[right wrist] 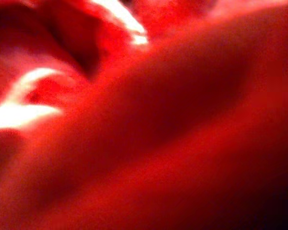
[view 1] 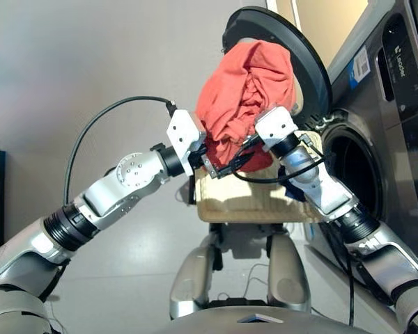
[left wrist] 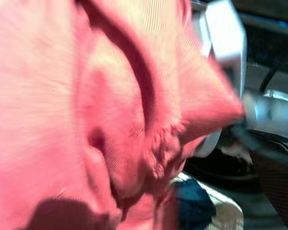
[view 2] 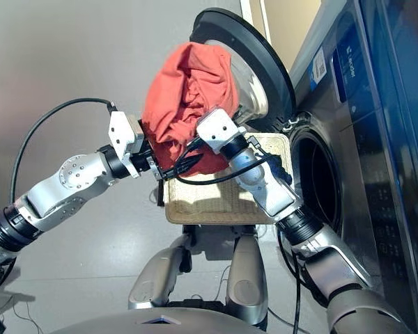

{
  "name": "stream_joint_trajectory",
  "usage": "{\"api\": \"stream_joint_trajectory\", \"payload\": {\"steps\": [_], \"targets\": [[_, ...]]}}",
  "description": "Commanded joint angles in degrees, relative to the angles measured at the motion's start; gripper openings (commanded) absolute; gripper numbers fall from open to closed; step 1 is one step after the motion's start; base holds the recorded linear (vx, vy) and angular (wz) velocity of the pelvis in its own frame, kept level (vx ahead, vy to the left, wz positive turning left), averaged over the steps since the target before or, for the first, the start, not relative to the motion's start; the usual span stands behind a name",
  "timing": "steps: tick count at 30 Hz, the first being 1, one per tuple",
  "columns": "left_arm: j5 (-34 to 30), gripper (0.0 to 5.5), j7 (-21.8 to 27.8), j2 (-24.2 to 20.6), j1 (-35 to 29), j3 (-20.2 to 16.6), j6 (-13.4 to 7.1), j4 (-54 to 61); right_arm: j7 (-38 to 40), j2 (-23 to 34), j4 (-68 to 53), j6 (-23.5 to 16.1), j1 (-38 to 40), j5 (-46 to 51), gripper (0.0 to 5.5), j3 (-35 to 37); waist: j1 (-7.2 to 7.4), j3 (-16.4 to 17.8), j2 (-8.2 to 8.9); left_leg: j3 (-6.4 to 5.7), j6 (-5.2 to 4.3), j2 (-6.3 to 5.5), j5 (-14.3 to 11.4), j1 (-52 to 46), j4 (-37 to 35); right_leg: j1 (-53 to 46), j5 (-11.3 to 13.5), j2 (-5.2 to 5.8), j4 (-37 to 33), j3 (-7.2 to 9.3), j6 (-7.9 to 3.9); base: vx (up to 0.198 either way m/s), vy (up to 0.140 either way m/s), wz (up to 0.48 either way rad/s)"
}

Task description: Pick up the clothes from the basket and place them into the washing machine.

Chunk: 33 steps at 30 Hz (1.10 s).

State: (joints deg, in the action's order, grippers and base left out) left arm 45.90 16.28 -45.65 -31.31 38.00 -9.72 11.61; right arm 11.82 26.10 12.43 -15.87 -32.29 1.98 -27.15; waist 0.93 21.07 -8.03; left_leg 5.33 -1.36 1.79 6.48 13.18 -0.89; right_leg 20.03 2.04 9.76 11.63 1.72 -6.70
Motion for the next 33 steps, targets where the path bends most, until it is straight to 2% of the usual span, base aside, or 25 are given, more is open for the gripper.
{"api": "stream_joint_trajectory", "payload": {"steps": [1,6,8,12,16,18,21,23,27,33], "targets": [[-3.86,5.5,-1.83,0.11,1.54,-2.69,-6.99,2.56,4.87,-3.92,0.52,-5.81,1.21,-1.43,0.0,4.14,-1.92,-2.84,4.21,-0.75,-3.86,-0.38,-1.01,-2.74,-2.02,-4.37,5.9,5.41,-7.8,0.08,-7.44,0.0,0.0,0.0],[-6.05,5.5,-2.86,2.58,2.57,-2.92,-7.95,2.4,6.63,-5.34,3.91,-7.3,2.49,1.19,0.0,6.61,-2.26,-3.37,3.65,-1.22,-3.77,-0.57,-1.23,-2.79,-1.97,-4.73,5.54,5.63,-7.93,0.41,-7.33,0.0,0.0,0.0],[-6.57,5.5,-3.15,3.99,2.93,-2.84,-7.9,2.11,5.98,-7.43,4.37,-8.37,3.01,6.33,0.0,8.67,-2.3,-3.57,3.34,-1.42,-3.73,-0.71,-1.33,-2.81,-1.96,-4.88,5.46,5.75,-8.0,0.63,-7.32,0.0,0.0,0.0],[-8.29,5.5,-4.25,4.46,3.34,-3.44,-8.47,2.03,7.55,-8.92,7.42,-9.81,4.04,10.44,0.0,11.69,-2.27,-3.79,2.68,-1.66,-3.62,-0.78,-1.6,-2.88,-1.92,-4.98,5.11,5.76,-7.88,0.71,-7.15,0.0,0.0,0.0],[-9.2,5.5,-5.42,5.92,4.54,-5.59,-9.58,2.46,9.74,-8.0,10.96,-10.51,5.38,9.36,0.0,13.69,-2.12,-2.96,2.46,-2.2,-3.33,-0.57,-3.6,-1.56,2.66,-4.44,3.43,5.43,-5.42,0.05,-6.73,-0.014,-0.01,0.01],[-10.22,5.5,-6.47,6.71,4.3,-6.71,-10.54,2.58,11.23,-5.97,11.92,-10.87,6.13,7.11,0.0,13.96,-1.8,-0.99,2.66,-3.05,-3.13,-0.33,-6.31,1.81,10.56,-2.82,1.35,4.66,-0.59,-1.26,-5.82,-0.086,-0.056,0.163],[-10.11,5.5,-8.33,8.91,4.93,-7.37,-11.73,2.19,13.19,-4.36,13.28,-12.34,6.2,5.98,0.0,14.83,-1.58,1.09,2.72,-4.28,-3.07,0.44,-9.1,5.2,17.68,0.38,-2.03,2.74,7.38,-2.7,-4.3,-0.065,-0.046,0.226],[-10.55,5.5,-9.55,10.05,5.24,-8.07,-12.34,1.97,14.96,-2.77,14.09,-12.57,7.33,3.7,0.0,14.78,-1.54,1.89,3.0,-4.46,-3.07,1.06,-10.8,7.04,21.26,2.72,-4.05,1.9,11.7,-2.75,-3.78,-0.03,-0.019,0.037],[-12.73,5.5,-12.59,12.58,5.98,-8.11,-13.21,1.81,16.93,-1.81,16.58,-13.65,8.09,3.63,0.0,14.87,-1.18,2.76,3.78,-4.87,-2.92,2.13,-13.5,11.89,27.96,7.95,-6.3,1.08,18.25,-2.94,-3.19,0.0,0.0,0.0],[-13.98,5.5,-14.79,15.17,5.97,-8.56,-13.75,1.25,17.56,-1.55,19.7,-14.33,9.01,4.85,0.0,15.21,-0.53,3.66,4.05,-4.91,-3.01,2.73,-14.89,16.69,32.5,13.15,-7.17,0.2,22.16,-3.7,-2.62,0.0,0.0,0.0]]}}
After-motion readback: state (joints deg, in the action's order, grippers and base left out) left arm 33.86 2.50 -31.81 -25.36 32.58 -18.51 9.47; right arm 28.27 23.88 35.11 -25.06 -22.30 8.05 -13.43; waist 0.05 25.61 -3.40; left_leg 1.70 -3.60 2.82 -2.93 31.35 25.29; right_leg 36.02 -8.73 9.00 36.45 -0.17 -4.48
